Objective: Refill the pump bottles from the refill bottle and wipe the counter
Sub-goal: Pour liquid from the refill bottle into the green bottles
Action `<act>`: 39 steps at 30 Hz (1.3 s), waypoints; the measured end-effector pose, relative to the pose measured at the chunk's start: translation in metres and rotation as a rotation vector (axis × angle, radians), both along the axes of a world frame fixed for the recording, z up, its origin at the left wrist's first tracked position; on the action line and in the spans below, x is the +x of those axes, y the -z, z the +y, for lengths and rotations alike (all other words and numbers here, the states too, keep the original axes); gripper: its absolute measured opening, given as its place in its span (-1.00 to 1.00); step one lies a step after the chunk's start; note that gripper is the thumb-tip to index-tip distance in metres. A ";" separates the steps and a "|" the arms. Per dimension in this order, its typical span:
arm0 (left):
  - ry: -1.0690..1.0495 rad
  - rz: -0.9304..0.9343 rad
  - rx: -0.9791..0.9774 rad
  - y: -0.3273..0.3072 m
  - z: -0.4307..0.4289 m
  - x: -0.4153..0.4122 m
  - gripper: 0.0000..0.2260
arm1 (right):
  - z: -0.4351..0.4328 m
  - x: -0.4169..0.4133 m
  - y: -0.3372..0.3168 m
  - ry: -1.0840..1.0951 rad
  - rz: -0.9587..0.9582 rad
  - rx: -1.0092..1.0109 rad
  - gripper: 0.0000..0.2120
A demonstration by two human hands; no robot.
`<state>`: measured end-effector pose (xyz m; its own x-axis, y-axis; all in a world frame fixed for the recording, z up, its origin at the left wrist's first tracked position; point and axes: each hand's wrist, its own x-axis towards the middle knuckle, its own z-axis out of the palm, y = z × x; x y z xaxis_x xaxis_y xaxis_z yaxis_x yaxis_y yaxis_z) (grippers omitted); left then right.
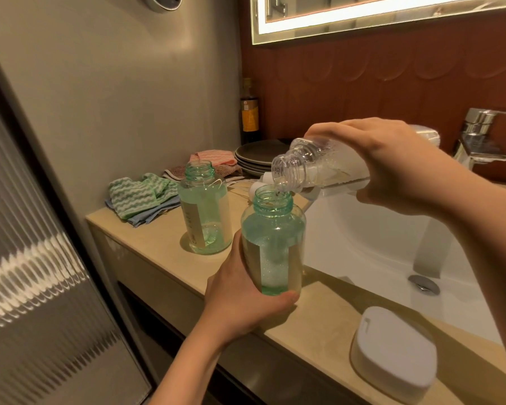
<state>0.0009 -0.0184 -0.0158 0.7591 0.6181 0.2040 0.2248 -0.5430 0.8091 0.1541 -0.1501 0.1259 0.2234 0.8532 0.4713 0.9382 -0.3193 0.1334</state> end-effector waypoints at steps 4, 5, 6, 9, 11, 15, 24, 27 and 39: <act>0.007 0.007 -0.005 0.000 0.000 0.000 -0.07 | 0.000 0.000 0.000 0.000 -0.005 -0.005 -0.07; 0.011 0.011 -0.007 -0.001 0.000 0.000 -0.10 | 0.001 0.000 0.000 -0.001 -0.010 -0.006 -0.07; 0.016 0.015 -0.007 -0.002 0.000 0.000 -0.15 | 0.001 0.001 0.000 -0.002 -0.014 -0.005 -0.07; 0.020 0.022 -0.001 -0.005 -0.001 -0.001 -0.17 | 0.000 0.001 0.000 -0.003 -0.009 -0.001 -0.07; 0.025 0.014 0.000 -0.005 -0.001 -0.002 -0.16 | 0.000 0.001 0.000 -0.004 -0.010 -0.001 -0.07; 0.031 -0.004 0.002 -0.005 -0.001 -0.003 -0.18 | 0.001 0.001 0.000 -0.007 -0.001 0.003 -0.08; 0.026 0.013 0.029 -0.008 -0.002 -0.002 -0.20 | 0.000 0.001 0.000 -0.008 0.009 0.004 -0.07; 0.025 0.011 0.035 -0.008 -0.002 -0.003 -0.21 | 0.000 0.001 0.000 -0.008 0.018 0.000 -0.07; 0.019 0.010 0.050 -0.007 -0.002 -0.002 -0.23 | 0.000 0.001 0.000 -0.007 -0.010 0.002 -0.07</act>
